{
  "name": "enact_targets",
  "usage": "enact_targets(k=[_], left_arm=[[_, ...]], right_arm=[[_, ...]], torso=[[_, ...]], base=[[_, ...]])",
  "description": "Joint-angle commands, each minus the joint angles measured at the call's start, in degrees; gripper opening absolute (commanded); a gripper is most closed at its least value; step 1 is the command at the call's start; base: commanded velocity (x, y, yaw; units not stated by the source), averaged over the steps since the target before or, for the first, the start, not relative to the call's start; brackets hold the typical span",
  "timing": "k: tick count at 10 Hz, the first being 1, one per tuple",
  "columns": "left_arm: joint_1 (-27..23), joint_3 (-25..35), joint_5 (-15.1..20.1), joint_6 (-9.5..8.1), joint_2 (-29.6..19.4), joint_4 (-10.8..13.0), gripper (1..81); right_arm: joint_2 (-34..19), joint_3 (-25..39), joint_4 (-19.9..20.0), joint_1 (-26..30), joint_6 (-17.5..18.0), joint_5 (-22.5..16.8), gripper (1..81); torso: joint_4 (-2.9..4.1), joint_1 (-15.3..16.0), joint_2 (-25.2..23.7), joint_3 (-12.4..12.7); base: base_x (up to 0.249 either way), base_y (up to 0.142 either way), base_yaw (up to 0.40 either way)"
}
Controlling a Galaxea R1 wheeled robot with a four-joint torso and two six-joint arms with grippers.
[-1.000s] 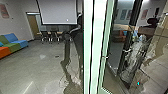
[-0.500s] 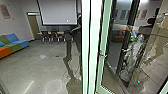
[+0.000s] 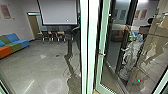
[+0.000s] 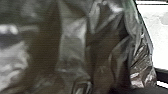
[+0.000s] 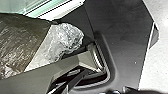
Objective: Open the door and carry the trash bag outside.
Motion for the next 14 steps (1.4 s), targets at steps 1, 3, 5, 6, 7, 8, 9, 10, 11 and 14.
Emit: enact_targets(k=[1, 3, 5, 6, 7, 8, 9, 10, 11, 14], left_arm=[[-3.35, -0.07, 3.63, 0.58, -0.08, 0.48, 1.0], [-3.35, -0.07, 3.72, 0.58, 0.01, 0.65, 1.0], [-3.35, -0.07, 3.72, 0.58, 0.01, 0.65, 1.0], [-3.26, -0.07, 3.72, 0.58, 0.01, 0.83, 1.0], [-3.26, -0.07, 3.72, 0.58, 0.10, 0.82, 1.0], [-3.26, -0.07, 3.72, 0.58, 0.10, 0.83, 1.0], [-3.26, -0.07, 3.72, 0.58, 0.10, 0.65, 1.0], [-3.44, -0.07, 3.72, 0.58, 0.10, 0.65, 1.0], [-3.44, -0.07, 3.72, 0.58, 0.10, 0.65, 1.0], [-3.62, -0.07, 4.15, 0.58, 0.19, 0.65, 1.0]], right_arm=[[0.62, 0.50, 0.35, 2.64, -0.03, -2.41, 81.1], [0.62, 0.41, 0.44, 2.47, -0.12, -2.32, 81.1], [0.70, 0.32, 0.44, 2.38, -0.03, -2.23, 81.1], [0.96, 0.32, 0.44, 2.38, -0.02, -2.23, 81.1], [0.97, 0.15, 0.44, 2.38, -0.03, -2.23, 81.1], [1.05, -0.12, 0.44, 2.38, 0.06, -2.23, 81.1], [1.32, -0.38, 0.44, 2.38, 0.06, -2.23, 81.1], [1.58, -0.64, 0.44, 2.30, 0.06, -2.23, 81.1], [1.85, -0.91, 0.44, 2.30, 0.06, -2.23, 81.1], [2.72, -2.57, 0.44, 2.21, 0.06, -2.23, 81.1]], torso=[[0.00, 0.07, 0.00, 0.00], [0.00, 0.07, 0.00, 0.00], [0.00, 0.07, 0.00, 0.00], [0.00, 0.07, -0.04, 0.02], [0.00, 0.07, -0.06, 0.02], [0.00, 0.07, -0.06, 0.02], [0.00, 0.07, -0.06, 0.02], [0.00, 0.07, -0.06, 0.02], [0.00, 0.07, -0.06, 0.02], [0.00, 0.07, -0.06, 0.02]], base=[[-0.089, 0.000, 0.000], [-0.089, 0.000, 0.000], [-0.077, 0.000, 0.000], [0.000, 0.000, 0.000], [0.000, 0.000, 0.000], [0.000, 0.000, 0.000], [0.000, 0.000, 0.000], [0.000, 0.000, 0.000], [0.000, 0.000, 0.000], [0.000, 0.000, 0.000]])
